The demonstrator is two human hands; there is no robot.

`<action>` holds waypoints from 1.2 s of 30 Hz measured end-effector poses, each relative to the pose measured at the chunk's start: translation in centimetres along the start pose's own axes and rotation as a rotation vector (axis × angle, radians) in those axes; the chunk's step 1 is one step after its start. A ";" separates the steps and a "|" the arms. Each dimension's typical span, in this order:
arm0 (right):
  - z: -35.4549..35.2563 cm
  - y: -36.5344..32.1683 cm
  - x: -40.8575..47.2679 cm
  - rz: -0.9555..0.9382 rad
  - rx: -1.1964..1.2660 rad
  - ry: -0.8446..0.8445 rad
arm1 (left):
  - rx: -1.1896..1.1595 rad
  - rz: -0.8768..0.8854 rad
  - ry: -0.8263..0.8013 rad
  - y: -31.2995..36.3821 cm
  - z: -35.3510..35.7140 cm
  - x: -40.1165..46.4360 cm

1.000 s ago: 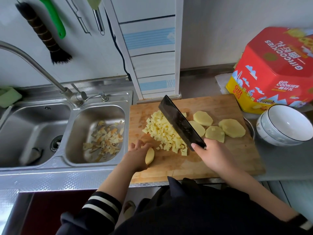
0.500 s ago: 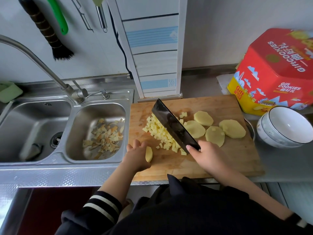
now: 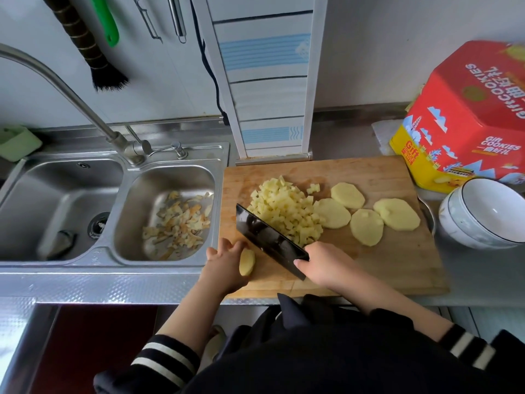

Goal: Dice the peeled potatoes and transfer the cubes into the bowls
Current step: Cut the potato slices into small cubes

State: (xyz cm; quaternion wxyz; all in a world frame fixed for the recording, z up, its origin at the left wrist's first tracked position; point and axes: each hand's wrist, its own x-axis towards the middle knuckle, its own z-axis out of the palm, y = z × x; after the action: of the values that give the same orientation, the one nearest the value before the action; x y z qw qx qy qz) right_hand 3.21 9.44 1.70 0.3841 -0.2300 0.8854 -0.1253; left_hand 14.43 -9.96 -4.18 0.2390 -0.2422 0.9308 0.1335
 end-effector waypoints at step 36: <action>-0.6 -0.2 -0.2 -0.130 -0.299 0.159 | 0.140 0.385 0.668 2.6 5.4 -0.1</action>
State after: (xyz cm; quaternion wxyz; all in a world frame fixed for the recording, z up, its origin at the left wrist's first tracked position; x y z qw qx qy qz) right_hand 2.97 9.35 2.30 0.2654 -0.3305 0.9051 -0.0347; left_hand 15.23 -5.78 -8.42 -0.0905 -0.0766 0.9926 0.0260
